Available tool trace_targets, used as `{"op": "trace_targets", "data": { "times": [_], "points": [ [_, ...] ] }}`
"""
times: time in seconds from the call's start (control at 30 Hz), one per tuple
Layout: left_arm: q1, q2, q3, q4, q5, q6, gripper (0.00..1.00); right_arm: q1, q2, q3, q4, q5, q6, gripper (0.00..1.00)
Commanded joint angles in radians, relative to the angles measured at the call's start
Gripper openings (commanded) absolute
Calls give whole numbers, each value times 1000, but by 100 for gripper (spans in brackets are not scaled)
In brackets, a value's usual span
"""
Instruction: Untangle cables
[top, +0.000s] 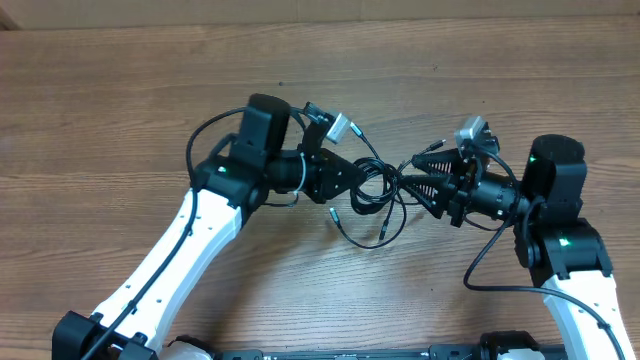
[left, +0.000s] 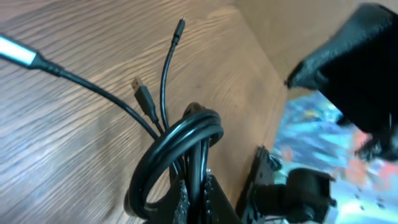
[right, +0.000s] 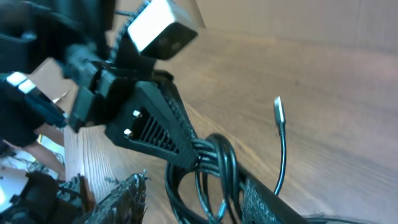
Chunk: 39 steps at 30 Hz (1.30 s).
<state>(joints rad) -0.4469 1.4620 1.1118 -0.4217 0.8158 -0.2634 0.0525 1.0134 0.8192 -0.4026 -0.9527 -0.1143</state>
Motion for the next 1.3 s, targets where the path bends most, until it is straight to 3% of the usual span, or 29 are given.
{"op": "trace_targets", "data": {
  "times": [0.0,0.3,0.5,1.27],
  "points": [
    [-35,-27,15,7,-111,-108,4,14,16,13,-40,99,29,48],
    [-78,-27,15,10,-121,-108,4,14,48,12,-113,116,51,48],
    [-92,-27,15,12,-120,-124,4,16,77,12,-154,133,-51,48],
    [-136,-27,15,60,-121,-156,4,60,155,12,-134,200,-51,46]
  ]
}}
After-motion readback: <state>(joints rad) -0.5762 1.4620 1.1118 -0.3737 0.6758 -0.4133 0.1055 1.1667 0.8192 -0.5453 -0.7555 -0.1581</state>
